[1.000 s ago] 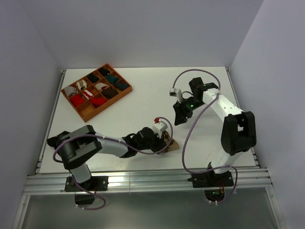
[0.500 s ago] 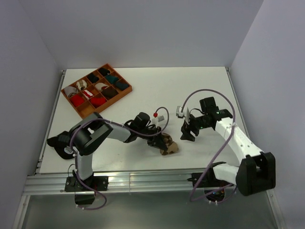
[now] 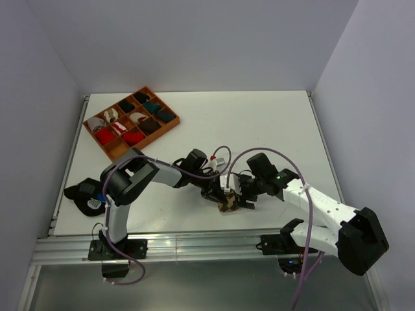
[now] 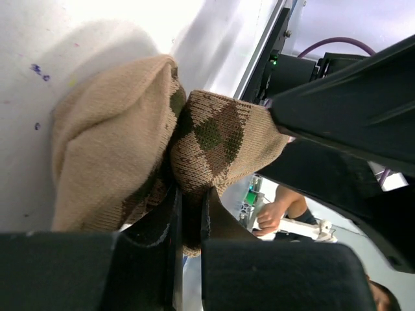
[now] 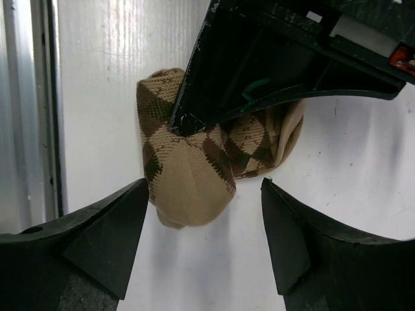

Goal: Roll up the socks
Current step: Roll the sock at the center of the board.

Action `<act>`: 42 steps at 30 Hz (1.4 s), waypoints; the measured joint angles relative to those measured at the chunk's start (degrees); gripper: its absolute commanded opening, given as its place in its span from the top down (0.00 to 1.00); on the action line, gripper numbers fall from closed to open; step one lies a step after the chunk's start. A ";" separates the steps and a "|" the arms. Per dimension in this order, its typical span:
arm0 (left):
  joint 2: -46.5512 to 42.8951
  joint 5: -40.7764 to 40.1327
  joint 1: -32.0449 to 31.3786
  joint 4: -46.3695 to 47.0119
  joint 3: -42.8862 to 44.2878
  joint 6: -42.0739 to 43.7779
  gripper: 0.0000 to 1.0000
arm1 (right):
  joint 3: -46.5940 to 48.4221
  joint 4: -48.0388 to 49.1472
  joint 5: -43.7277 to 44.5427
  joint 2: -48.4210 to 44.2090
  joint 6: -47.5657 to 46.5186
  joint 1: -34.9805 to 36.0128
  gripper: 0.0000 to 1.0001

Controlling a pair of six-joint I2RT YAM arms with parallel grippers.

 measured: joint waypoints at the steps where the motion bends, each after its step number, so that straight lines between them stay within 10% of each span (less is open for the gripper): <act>1: 0.20 0.17 0.09 -0.22 0.17 -0.20 0.99 | -0.26 0.70 0.59 0.44 0.07 0.46 0.23; 9: 0.72 0.79 0.31 -0.66 0.83 -1.38 0.98 | -1.36 4.44 4.57 6.29 1.62 5.88 0.32; 19: -3.10 -5.18 0.66 -0.76 -1.64 -0.76 0.71 | 3.85 2.62 5.55 16.00 4.33 6.10 0.84; 32: -20.39 -19.65 5.66 20.28 -22.45 -5.38 0.65 | 9.03 -1.01 5.29 20.37 5.18 5.79 0.86; 42: -51.54 -38.49 6.08 20.26 -35.41 -0.90 0.62 | 22.62 -15.17 3.13 33.16 3.43 3.96 0.86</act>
